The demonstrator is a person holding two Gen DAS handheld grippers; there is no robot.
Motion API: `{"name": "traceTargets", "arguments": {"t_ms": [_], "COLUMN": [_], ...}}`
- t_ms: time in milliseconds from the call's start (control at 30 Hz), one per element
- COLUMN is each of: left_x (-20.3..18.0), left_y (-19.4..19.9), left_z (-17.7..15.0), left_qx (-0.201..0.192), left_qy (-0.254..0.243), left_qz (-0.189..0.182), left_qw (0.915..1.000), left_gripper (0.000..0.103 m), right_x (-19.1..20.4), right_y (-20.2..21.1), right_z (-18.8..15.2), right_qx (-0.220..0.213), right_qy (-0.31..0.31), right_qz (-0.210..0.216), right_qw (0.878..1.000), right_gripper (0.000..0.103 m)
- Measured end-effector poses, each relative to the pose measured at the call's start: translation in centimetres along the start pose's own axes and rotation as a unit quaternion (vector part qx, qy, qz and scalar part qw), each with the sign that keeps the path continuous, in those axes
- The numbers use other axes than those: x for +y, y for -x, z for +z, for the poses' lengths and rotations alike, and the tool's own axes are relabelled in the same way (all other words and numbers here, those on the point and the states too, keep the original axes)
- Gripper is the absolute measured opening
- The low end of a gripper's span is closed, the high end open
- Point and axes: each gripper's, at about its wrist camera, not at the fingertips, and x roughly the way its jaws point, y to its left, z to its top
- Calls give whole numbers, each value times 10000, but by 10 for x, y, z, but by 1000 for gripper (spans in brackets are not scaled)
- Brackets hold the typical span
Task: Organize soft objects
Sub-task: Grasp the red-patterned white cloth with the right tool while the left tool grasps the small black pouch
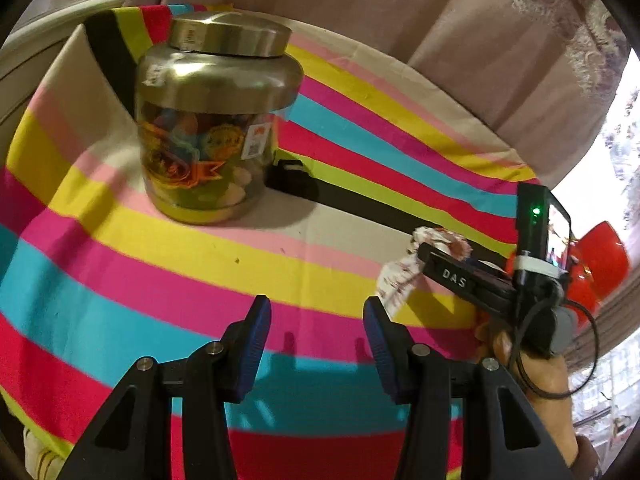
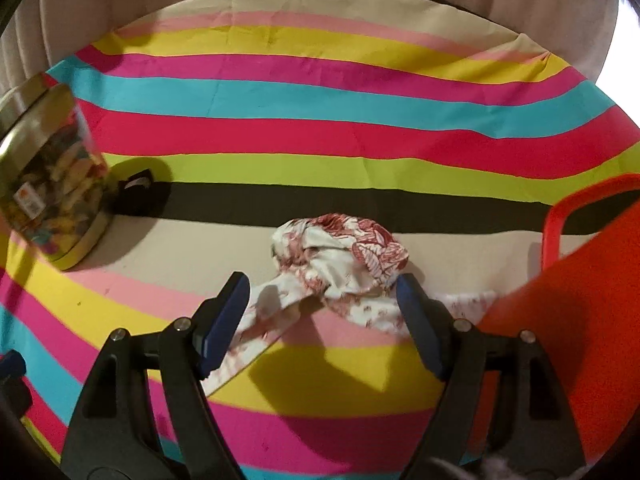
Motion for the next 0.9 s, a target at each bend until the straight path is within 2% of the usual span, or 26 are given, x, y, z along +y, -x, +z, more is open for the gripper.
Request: {"name": "traceTargets", "arguments": {"t_ms": [233, 400, 467, 567, 733, 900], "left_x": [-39, -67, -70, -71, -68, -62], "left_y": [-44, -82, -96, -110, -126, -145], "left_z": [25, 47, 54, 66, 80, 90], "left_qx": [-342, -541, -508, -561, -668, -558], "left_qy": [-551, -1033, -1024, -930, -798, -624], "left_qz": [730, 1416, 1646, 2000, 2494, 2506], "left_qw": [9952, 9830, 9797, 9738, 9628, 9644], "left_gripper": [49, 49, 49, 49, 49, 49], "right_x": [-8, -9, -9, -10, -11, -11], "right_y": [-26, -30, -30, -28, -26, -22], "right_z": [0, -2, -2, -4, -9, -15], "right_qx": [142, 69, 19, -71, -142, -208], "right_qy": [-144, -89, -94, -63, -74, -1], "right_qz": [92, 157, 157, 212, 273, 241], "right_qw": [9998, 9998, 9998, 9997, 9995, 9995], "right_gripper": [78, 65, 58, 35, 28, 27]}}
